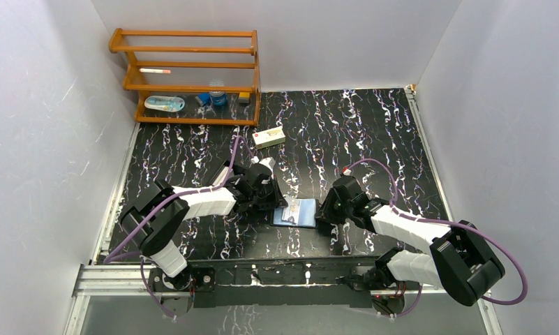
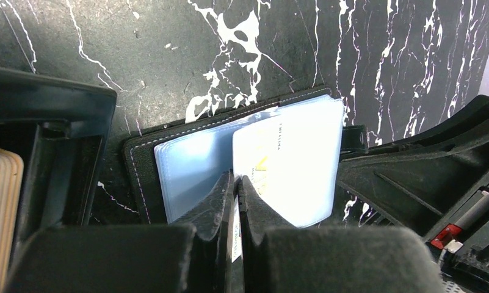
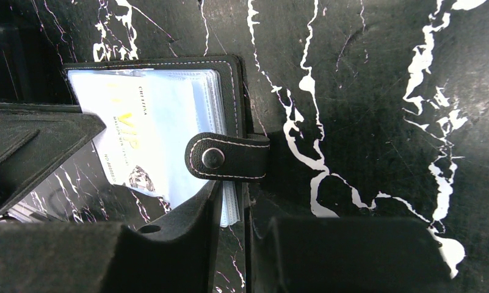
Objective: Put the credit cards into the card holder
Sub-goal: Insert the credit card into the card holder.
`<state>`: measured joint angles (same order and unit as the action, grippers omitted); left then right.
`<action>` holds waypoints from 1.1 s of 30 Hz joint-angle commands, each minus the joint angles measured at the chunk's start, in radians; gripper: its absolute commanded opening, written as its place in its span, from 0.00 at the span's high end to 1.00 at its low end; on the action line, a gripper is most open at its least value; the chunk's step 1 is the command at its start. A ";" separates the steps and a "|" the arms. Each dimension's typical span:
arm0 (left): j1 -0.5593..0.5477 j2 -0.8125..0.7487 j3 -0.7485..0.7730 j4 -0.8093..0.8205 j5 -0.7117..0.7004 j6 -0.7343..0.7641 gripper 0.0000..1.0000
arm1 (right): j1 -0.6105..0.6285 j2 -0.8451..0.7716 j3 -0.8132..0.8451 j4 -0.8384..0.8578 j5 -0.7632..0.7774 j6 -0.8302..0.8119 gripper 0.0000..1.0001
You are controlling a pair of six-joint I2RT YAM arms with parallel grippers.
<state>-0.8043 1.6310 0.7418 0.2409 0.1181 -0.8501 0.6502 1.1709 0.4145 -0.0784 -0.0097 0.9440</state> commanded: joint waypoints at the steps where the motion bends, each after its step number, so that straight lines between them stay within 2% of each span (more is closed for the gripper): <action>1: -0.021 0.021 0.013 -0.019 -0.080 0.075 1.00 | 0.004 0.010 -0.024 0.017 0.007 0.005 0.73; 7: -0.027 -0.003 0.028 -0.073 -0.128 0.118 1.00 | 0.004 0.010 -0.026 0.016 0.006 0.004 0.73; 16: -0.044 -0.017 0.014 -0.066 -0.141 0.098 1.00 | 0.004 0.012 -0.026 0.022 -0.001 0.007 0.73; 27: -0.085 0.010 -0.005 -0.016 -0.091 -0.054 0.99 | 0.004 0.006 -0.029 0.029 -0.004 0.012 0.73; 33: -0.107 0.038 0.029 -0.072 -0.112 -0.044 0.90 | 0.003 -0.003 -0.024 0.017 -0.001 0.011 0.73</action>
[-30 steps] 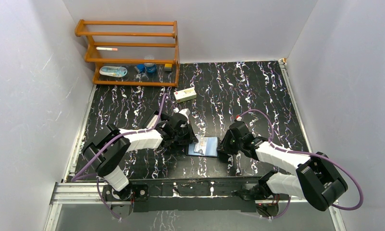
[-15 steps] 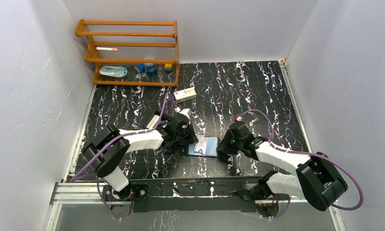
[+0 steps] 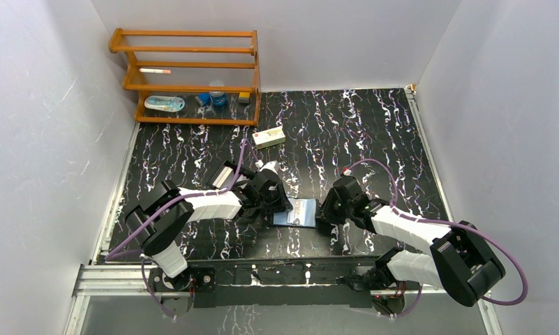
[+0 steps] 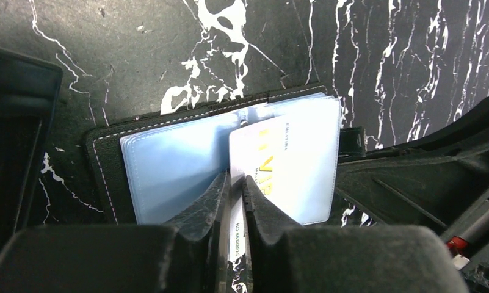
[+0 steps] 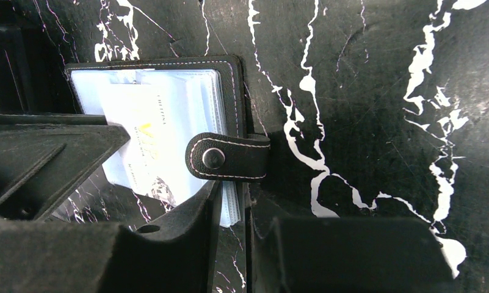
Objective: Put the credit cards into the card holder
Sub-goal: Insert the credit card into the card holder.
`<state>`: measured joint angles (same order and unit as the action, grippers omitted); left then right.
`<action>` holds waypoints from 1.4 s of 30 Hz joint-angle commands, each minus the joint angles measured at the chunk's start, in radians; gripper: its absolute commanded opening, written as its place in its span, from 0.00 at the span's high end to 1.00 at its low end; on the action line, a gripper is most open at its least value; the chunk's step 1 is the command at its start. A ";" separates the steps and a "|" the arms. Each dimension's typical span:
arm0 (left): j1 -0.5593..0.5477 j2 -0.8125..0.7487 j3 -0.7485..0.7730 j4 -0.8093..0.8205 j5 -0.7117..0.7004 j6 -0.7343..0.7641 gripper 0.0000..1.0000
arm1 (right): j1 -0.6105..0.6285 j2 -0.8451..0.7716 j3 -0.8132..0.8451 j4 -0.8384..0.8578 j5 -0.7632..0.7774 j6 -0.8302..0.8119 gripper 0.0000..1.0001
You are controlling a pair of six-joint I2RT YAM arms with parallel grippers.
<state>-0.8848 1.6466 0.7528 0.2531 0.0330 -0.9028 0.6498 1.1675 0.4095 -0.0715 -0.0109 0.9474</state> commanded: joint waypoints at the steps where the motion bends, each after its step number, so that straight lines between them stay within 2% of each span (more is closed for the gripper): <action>1: -0.027 0.022 0.021 -0.092 -0.028 0.011 0.89 | 0.005 -0.001 -0.017 0.005 0.000 0.007 0.73; 3: -0.029 0.018 0.028 -0.100 -0.031 0.016 0.87 | 0.005 -0.014 -0.008 -0.011 0.000 0.005 0.73; 7: -0.031 0.001 0.049 -0.125 -0.033 0.031 0.75 | 0.004 -0.049 0.017 -0.049 0.003 -0.002 0.73; 10: -0.034 -0.005 0.058 -0.126 -0.024 0.026 0.69 | 0.005 -0.070 0.023 -0.059 0.008 -0.005 0.73; 31: -0.108 0.054 0.118 -0.067 0.017 0.050 0.65 | 0.004 0.016 -0.006 0.041 -0.028 -0.003 0.78; 42: -0.122 0.016 0.150 -0.170 -0.074 0.089 0.57 | 0.004 -0.039 0.008 -0.037 0.001 -0.014 0.77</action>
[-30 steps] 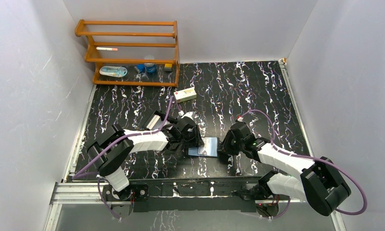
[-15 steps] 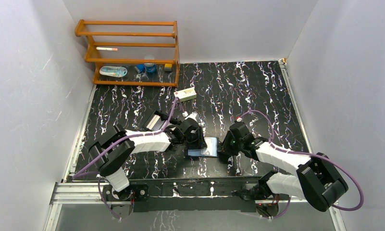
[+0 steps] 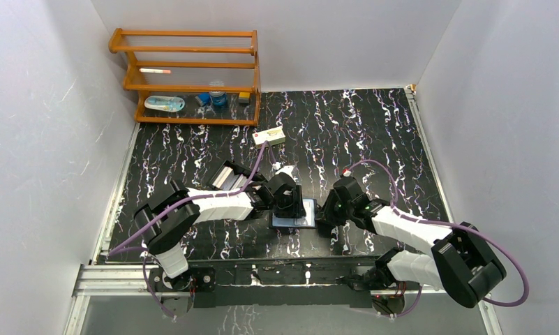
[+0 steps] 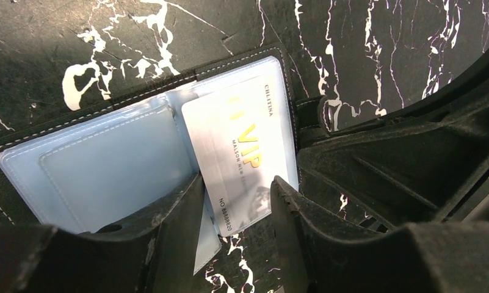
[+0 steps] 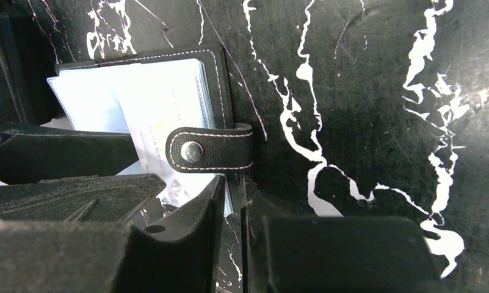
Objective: Put the credit cards into the card holder
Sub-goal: Insert the credit card into the card holder.
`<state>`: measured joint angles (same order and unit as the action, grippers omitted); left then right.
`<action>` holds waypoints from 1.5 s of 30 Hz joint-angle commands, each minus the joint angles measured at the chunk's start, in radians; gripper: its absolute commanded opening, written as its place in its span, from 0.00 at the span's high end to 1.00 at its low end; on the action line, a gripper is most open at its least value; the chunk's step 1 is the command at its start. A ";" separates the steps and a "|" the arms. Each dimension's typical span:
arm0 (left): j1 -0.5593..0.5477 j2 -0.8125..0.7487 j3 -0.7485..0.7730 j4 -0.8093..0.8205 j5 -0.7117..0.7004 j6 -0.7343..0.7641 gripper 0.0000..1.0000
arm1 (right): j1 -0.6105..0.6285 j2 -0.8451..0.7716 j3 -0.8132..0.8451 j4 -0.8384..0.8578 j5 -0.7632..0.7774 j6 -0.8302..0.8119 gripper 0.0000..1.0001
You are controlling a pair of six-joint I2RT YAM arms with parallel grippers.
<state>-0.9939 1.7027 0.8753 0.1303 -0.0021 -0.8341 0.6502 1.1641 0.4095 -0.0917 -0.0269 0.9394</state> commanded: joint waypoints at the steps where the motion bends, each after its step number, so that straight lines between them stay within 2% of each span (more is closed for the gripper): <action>1: -0.012 -0.043 0.030 -0.051 -0.041 0.020 0.56 | 0.003 -0.039 0.009 -0.021 0.020 -0.005 0.77; 27: -0.071 -0.004 0.091 -0.055 -0.072 0.051 0.55 | 0.004 0.000 0.005 0.016 0.002 -0.008 0.77; 33: -0.075 0.009 0.119 -0.103 -0.092 0.076 0.55 | 0.003 -0.005 0.008 0.023 -0.011 -0.010 0.77; 45: -0.075 -0.093 0.145 -0.288 -0.189 0.134 0.48 | 0.003 -0.110 0.099 -0.131 0.080 -0.076 0.69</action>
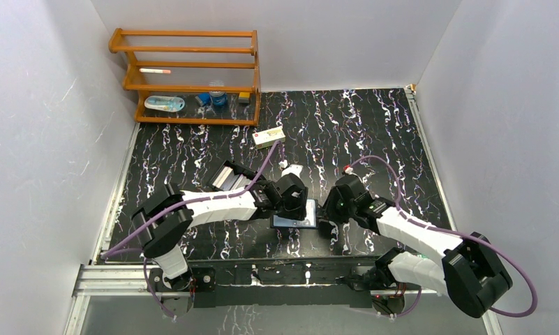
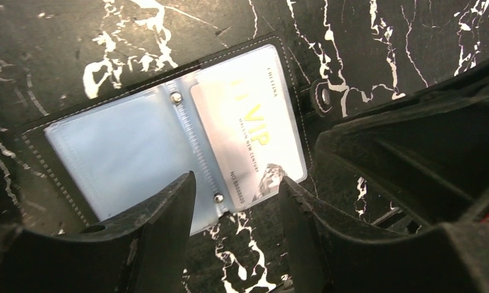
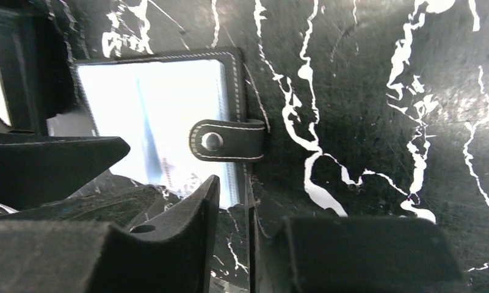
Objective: Put the credit cards into the card holder
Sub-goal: Insert the credit card into the card holder.
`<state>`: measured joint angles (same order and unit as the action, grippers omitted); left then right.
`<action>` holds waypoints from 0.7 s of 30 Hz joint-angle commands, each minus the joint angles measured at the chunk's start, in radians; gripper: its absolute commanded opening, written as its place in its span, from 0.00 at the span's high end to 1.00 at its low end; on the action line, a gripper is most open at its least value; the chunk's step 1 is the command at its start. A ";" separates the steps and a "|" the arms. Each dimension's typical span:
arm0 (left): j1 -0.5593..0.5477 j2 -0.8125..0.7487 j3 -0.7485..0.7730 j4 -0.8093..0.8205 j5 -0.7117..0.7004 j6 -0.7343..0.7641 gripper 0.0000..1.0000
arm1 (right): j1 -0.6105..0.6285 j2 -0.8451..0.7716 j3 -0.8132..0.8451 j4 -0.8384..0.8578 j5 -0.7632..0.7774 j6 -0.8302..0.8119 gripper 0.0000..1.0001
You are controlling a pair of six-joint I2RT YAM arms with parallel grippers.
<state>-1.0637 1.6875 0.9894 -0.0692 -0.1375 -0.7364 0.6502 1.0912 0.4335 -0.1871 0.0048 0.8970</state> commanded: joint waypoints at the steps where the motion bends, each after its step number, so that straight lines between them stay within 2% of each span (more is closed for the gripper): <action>1: -0.005 -0.080 0.037 -0.111 -0.061 0.044 0.47 | 0.004 -0.037 0.085 -0.044 0.055 -0.038 0.68; 4: -0.005 -0.093 0.039 -0.165 -0.079 0.062 0.43 | 0.003 -0.019 0.123 -0.067 0.077 -0.039 0.66; 11: 0.026 -0.126 0.022 -0.262 -0.057 0.084 0.33 | 0.004 0.045 0.215 -0.106 0.144 -0.115 0.53; 19: 0.051 -0.131 -0.017 -0.285 -0.032 0.053 0.24 | 0.004 0.168 0.280 -0.140 0.165 -0.156 0.54; 21: 0.062 -0.134 -0.027 -0.293 -0.045 0.007 0.24 | 0.004 0.177 0.284 -0.149 0.179 -0.163 0.55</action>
<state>-1.0210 1.6077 0.9859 -0.3195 -0.1757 -0.6773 0.6502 1.2564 0.6701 -0.3058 0.1371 0.7692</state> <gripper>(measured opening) 0.756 0.464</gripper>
